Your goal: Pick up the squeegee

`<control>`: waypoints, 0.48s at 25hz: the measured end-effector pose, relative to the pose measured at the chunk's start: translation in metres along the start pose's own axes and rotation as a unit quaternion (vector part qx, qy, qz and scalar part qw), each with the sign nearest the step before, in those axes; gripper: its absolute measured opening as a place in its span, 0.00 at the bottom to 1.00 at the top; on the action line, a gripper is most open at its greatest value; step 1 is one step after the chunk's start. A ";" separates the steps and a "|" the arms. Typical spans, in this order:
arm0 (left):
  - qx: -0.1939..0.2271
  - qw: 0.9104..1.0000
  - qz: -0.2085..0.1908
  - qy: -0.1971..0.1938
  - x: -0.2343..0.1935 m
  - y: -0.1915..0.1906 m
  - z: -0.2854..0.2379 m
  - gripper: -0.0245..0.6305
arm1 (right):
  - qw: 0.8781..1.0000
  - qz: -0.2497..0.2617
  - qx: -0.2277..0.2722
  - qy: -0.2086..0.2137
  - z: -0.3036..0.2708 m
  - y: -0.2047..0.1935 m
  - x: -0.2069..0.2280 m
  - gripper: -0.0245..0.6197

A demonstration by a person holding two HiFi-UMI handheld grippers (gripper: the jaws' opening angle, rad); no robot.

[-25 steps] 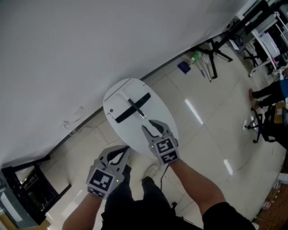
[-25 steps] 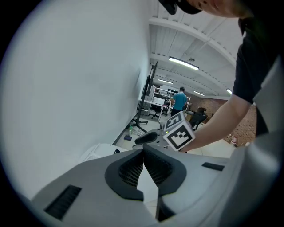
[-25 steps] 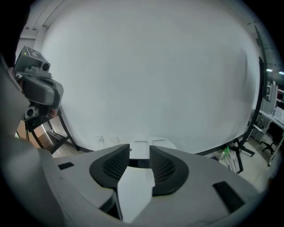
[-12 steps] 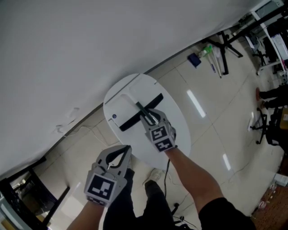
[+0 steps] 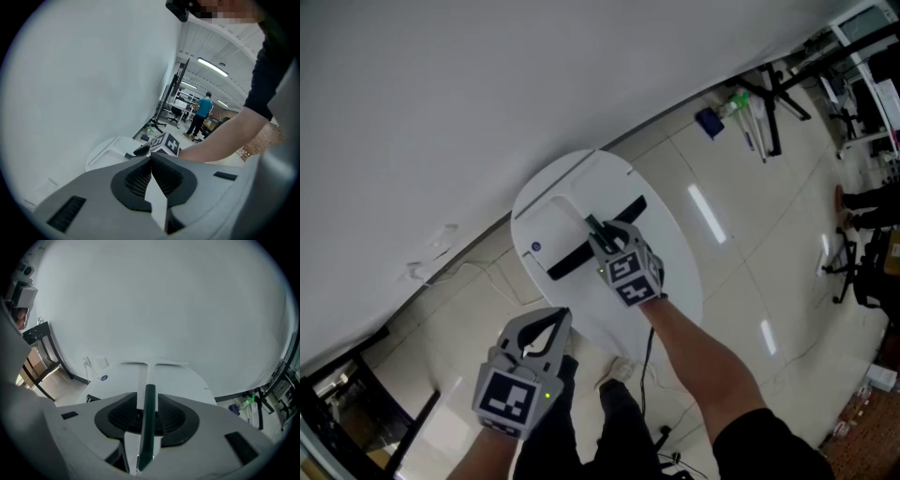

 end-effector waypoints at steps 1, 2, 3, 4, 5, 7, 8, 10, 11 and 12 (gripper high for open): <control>-0.001 1.000 0.000 0.001 -0.001 -0.001 0.000 0.03 | 1.000 0.001 -0.003 0.001 -0.004 0.000 0.000 0.26; -0.002 1.000 0.000 0.001 -0.002 -0.001 0.001 0.03 | 1.000 0.002 -0.006 0.002 -0.007 -0.001 0.001 0.26; -0.003 1.000 0.000 0.002 -0.004 -0.002 0.001 0.03 | 1.000 0.001 -0.009 0.002 -0.011 -0.001 0.001 0.26; -0.004 1.000 0.000 0.004 -0.006 -0.003 0.002 0.03 | 1.000 0.000 -0.012 0.003 -0.013 -0.002 0.001 0.26; -0.005 1.000 0.000 0.006 -0.008 -0.003 0.004 0.03 | 1.000 0.000 -0.015 0.004 -0.015 -0.002 0.001 0.26; -0.006 1.000 0.000 0.009 -0.011 -0.004 0.006 0.03 | 1.000 -0.002 -0.019 0.005 -0.018 -0.004 0.000 0.26; -0.006 1.000 0.000 0.010 -0.012 -0.004 0.007 0.03 | 1.000 -0.005 -0.021 0.006 -0.020 -0.004 0.000 0.26; -0.006 1.000 -0.001 0.011 -0.014 -0.004 0.009 0.03 | 1.000 -0.011 -0.024 0.008 -0.022 -0.006 0.000 0.26; -0.006 1.000 -0.001 0.011 -0.014 -0.004 0.009 0.03 | 1.000 -0.012 -0.027 0.008 -0.023 -0.007 0.001 0.26; -0.006 1.000 -0.001 0.011 -0.014 -0.005 0.009 0.03 | 0.999 -0.012 -0.029 0.009 -0.024 -0.008 0.001 0.26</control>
Point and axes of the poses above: the fingertips, and each gripper's own axes: z backward along the fingers, x to its right, y out of its top, the point moved 7 cm from there along z, backward along the fingers, and after that the axes turned 9 degrees about -y, right-handed, at the moved point
